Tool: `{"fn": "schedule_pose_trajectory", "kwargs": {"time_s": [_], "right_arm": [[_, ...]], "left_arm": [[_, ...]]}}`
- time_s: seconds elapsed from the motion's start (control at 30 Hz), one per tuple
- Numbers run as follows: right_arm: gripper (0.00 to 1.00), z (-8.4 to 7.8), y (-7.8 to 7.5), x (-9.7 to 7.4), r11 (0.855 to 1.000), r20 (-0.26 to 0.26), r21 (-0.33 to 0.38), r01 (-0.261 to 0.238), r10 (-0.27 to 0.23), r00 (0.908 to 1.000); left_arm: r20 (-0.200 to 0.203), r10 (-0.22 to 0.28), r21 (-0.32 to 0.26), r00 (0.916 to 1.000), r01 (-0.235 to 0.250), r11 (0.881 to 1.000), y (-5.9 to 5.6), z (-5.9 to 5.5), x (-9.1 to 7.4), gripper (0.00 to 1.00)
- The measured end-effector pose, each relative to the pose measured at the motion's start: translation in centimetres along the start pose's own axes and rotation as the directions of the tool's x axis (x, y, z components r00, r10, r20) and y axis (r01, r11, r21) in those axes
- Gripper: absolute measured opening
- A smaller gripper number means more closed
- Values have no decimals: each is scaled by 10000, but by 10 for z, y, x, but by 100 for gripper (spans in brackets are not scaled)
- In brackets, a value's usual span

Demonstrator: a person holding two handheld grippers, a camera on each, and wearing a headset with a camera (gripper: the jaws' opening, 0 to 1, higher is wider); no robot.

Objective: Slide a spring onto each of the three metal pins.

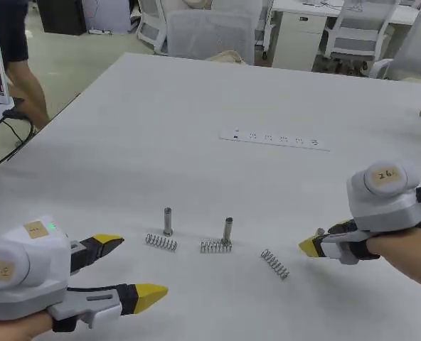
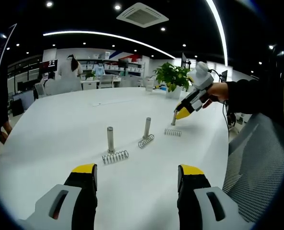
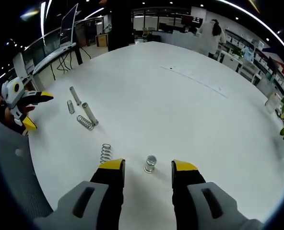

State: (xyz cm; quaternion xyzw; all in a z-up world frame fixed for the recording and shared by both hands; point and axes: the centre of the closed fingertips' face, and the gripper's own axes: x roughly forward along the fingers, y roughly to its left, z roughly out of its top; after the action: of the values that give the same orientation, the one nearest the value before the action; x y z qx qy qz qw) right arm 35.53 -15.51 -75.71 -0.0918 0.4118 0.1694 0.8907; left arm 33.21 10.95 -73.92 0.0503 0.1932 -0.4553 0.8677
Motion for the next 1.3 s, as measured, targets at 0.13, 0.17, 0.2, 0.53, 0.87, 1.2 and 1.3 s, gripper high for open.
{"fn": "schedule_pose_trajectory", "kwargs": {"time_s": [0.13, 0.17, 0.2, 0.53, 0.87, 1.2, 1.3], "right_arm": [[39, -3, -2, -2, 10000, 46, 42, 64, -65, 10000], [38, -4, -2, -2, 10000, 32, 59, 55, -56, 10000], [39, -5, 0, -3, 10000, 24, 68, 55, -55, 10000], [39, -8, 1, -6, 10000, 37, 71, 49, -49, 10000], [38, -16, 6, -11, 10000, -20, 78, -50, 50, 10000], [38, -27, 15, -16, 9995, -74, 205, -242, 244, 9997], [37, -32, 20, -17, 9991, -105, 241, -338, 341, 9994]], "left_arm": [[1, -18, 3, 10000, 18, 10000, 0, 0, 0, 64], [0, -25, 11, 10000, 25, 10000, 0, 0, 0, 64], [0, -34, 11, 10000, 34, 10000, 0, 0, 0, 64], [58, -16, 14, 10000, 16, 10000, 1, 1, 0, 64], [90, -6, 33, 10000, 6, 10000, 1, 2, 0, 64], [144, 10, 40, 9999, -10, 10000, 0, 3, 0, 64], [150, 30, 47, 9999, -31, 10000, -1, 3, 0, 64]]}}
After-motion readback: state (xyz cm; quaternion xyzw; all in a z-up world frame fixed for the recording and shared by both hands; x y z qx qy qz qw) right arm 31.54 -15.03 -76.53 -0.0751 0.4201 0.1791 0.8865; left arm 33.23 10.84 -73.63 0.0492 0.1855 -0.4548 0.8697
